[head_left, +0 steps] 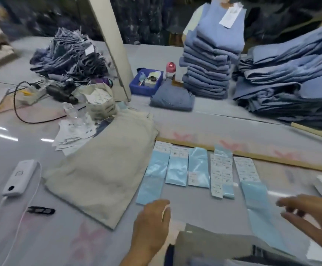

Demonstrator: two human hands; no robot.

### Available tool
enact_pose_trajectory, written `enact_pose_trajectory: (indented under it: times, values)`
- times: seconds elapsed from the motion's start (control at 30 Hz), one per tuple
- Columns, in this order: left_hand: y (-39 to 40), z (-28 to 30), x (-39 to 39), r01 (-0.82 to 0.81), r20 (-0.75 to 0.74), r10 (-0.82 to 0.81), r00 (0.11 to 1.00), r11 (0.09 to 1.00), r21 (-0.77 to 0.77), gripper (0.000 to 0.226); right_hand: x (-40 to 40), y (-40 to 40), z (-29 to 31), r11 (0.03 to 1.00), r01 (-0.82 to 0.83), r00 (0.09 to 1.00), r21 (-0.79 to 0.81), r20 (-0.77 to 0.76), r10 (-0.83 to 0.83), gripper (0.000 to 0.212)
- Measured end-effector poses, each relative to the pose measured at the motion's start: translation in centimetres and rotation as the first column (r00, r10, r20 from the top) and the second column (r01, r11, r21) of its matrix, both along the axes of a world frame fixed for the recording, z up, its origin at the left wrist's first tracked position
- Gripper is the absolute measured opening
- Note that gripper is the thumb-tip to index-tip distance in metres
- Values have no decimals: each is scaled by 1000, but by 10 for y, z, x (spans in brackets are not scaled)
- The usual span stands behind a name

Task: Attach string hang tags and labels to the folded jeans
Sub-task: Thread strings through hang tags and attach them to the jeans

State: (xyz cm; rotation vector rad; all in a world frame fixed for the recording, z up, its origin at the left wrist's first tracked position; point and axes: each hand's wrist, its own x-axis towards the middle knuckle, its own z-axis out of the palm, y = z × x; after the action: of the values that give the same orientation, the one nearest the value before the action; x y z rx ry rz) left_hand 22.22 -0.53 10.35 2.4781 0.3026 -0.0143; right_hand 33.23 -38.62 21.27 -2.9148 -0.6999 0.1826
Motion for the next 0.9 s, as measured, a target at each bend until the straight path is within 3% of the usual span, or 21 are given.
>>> enact_pose_trajectory:
  times: [0.07,0.13,0.2,0.23,0.3,0.43,0.5,0.63,0.73,0.8,0.9]
  values:
    - [29,-20,62,22,116,-33,993,995,97,37,25,83,10,994,-101,985,44,-135,106,30]
    - [59,-38,128,115,2,-118,993,971,211,48,67,156,-22,973,-202,927,112,-297,227,12]
    - [69,-67,156,183,-152,-144,978,940,287,54,108,217,-61,969,-231,898,91,-365,248,17]
    - [70,-86,160,208,-141,-167,976,909,361,55,128,243,-78,976,-217,906,36,-364,215,20]
    - [74,-108,161,189,-57,-181,982,909,373,55,163,284,-112,976,-215,929,43,-301,218,24]
    - [74,-139,164,115,146,-179,973,923,368,44,210,323,-172,966,-96,977,240,-165,138,40]
    - [74,-143,165,83,217,-188,958,905,417,45,212,323,-195,962,-135,980,237,-110,165,46]
    - [72,-140,165,71,208,-181,961,891,449,48,213,316,-216,932,-272,962,240,97,256,42]
    - [75,-143,165,70,225,-187,956,892,447,48,215,317,-216,891,-429,878,147,301,373,31]
    - [74,-146,166,51,246,-180,952,890,453,48,217,318,-215,879,-464,852,111,328,408,28]
    - [73,-147,165,45,258,-182,949,887,460,46,216,320,-210,902,-393,911,177,207,356,28]
